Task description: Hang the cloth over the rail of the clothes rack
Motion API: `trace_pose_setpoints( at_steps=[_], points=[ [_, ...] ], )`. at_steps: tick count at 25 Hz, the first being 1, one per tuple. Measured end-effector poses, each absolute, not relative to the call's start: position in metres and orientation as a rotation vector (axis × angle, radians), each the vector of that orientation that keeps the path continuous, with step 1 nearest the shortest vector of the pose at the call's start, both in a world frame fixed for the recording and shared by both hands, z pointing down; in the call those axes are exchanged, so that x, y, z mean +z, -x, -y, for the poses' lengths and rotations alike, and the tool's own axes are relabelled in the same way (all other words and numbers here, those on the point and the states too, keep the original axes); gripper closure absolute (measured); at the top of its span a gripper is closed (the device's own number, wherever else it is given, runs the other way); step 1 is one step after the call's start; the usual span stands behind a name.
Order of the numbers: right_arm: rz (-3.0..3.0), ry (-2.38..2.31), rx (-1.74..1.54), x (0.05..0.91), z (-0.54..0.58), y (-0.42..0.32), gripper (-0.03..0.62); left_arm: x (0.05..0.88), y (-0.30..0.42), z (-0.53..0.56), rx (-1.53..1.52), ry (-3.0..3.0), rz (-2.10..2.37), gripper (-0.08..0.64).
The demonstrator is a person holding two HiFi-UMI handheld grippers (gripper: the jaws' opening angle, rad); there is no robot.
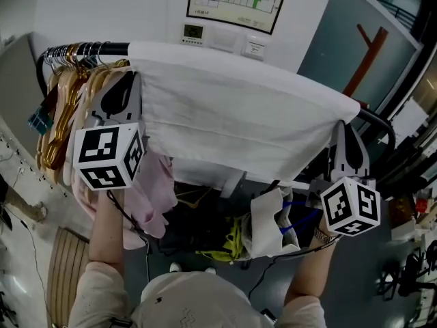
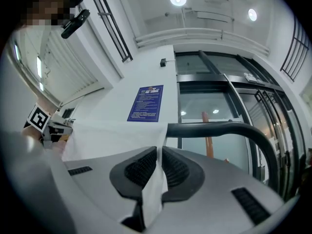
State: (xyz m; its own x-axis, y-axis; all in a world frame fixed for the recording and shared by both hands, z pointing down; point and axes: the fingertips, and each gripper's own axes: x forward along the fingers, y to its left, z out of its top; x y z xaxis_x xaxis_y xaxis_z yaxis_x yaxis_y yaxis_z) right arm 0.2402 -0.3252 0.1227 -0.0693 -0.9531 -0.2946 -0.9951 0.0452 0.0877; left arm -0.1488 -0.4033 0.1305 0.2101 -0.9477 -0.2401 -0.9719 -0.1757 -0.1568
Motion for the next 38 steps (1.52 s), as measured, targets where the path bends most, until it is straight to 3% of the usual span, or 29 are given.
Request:
trace_pose_setpoints(
  at_steps=[8,14,18,29,38],
  points=[
    [-2.131,2.020,0.397,0.121,0.306,-0.241,0.512,0.126,0.157,0.385,0.161,2.140,-1.840,0.540],
    [-1.989,2.055,0.452,0.117,0.276,-0.254,0.515,0.126,0.166,0.360,0.200,2.084,-1.875,0.541],
    [-2.024,2.051,0.439,0.134,0.263,-0.244,0.569,0.138,0.161,0.342,0.199,2.090,-1.856,0.541],
    [-2.129,1.930,0.450,0.205,0.257,-0.172,0.575,0.226,0.104,0.312,0.132,2.283,-1.752,0.543],
    [-2.335,1.815,0.228,0.295,0.247,-0.113,0.574,0.304,0.069,0.287,0.126,2.361,-1.755,0.543]
  ],
)
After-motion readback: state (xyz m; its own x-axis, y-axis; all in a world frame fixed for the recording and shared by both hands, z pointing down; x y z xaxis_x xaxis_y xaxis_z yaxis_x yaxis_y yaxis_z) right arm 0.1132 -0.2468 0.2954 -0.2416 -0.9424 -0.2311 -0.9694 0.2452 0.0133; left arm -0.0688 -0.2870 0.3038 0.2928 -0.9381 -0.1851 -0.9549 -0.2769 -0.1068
